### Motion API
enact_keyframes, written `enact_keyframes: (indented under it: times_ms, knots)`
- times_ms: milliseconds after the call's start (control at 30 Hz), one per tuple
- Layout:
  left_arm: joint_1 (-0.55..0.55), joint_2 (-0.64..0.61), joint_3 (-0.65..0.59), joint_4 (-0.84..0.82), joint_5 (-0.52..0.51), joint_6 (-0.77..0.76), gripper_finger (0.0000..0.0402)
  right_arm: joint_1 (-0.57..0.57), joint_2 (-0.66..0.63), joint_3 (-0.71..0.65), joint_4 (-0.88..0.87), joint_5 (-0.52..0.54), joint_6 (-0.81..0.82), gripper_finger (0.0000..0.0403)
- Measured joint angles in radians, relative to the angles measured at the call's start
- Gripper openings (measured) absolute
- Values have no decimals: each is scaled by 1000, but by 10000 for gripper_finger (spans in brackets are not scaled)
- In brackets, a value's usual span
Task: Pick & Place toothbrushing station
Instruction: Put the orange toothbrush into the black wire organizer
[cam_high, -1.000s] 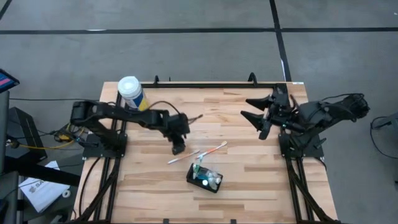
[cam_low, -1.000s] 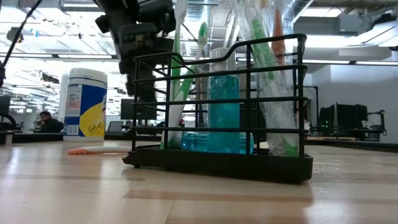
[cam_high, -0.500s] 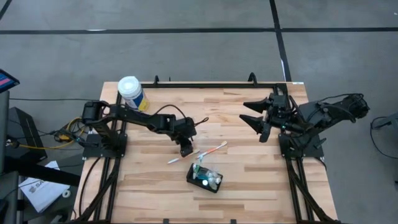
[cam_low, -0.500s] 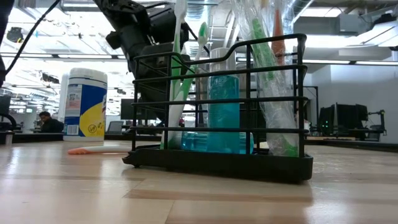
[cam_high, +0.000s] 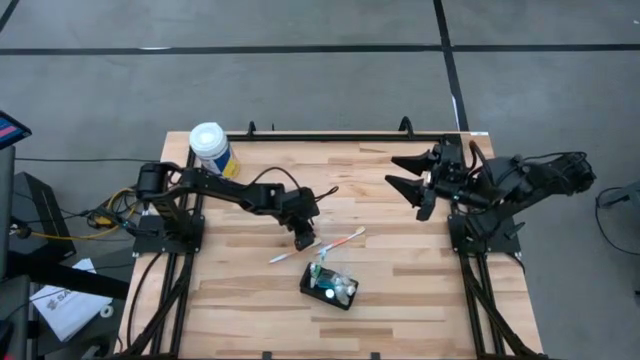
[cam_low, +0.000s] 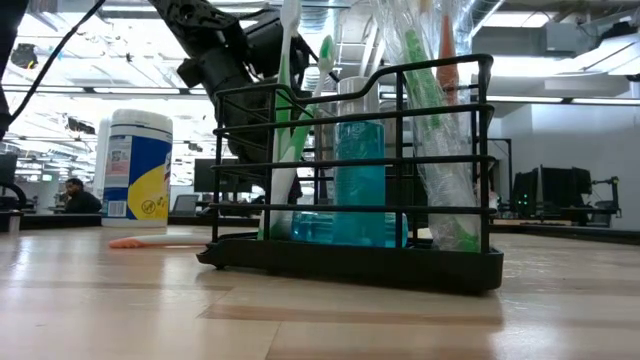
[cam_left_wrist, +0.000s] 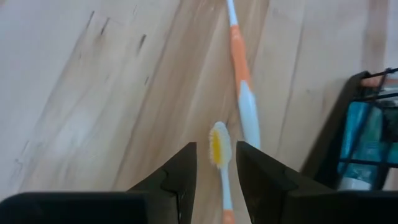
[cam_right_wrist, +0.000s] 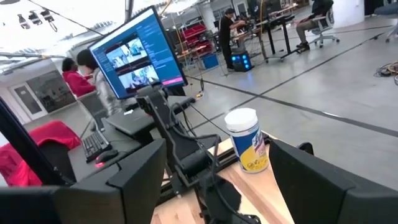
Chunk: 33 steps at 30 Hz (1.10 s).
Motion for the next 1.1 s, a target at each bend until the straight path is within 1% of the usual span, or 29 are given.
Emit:
enact_keyframes:
  times_ms: [67, 200, 333, 633, 767, 867, 1000, 1033, 1100]
  knots:
    - [1, 17, 0, 4, 6, 1, 107, -5, 0, 4, 3, -2, 7, 276]
    - [-6, 73, 0, 16, 57, 1, 107, -8, 0, 4, 2, -3, 26, 276]
    - [-18, 101, 0, 36, 65, 1, 107, -8, 0, 4, 19, -3, 26, 276]
    - [-8, 135, 2, 113, 59, 11, 107, -11, 0, 4, 37, -3, 26, 276]
    - [-8, 167, 5, 148, 87, 11, 100, -19, 1, 4, 52, -1, 26, 276]
    - [-7, 188, 5, 164, 110, -4, 83, -19, 1, 4, 53, -1, 26, 276]
    - [-3, 187, 4, 174, 119, -6, 22, -18, 1, 4, 52, -1, 26, 276]
    - [1, 185, 3, 177, 121, -7, 13, -18, 1, 4, 52, -1, 25, 276]
    - [9, 187, 2, 179, 128, -12, 8, -18, 1, 4, 53, -1, 18, 276]
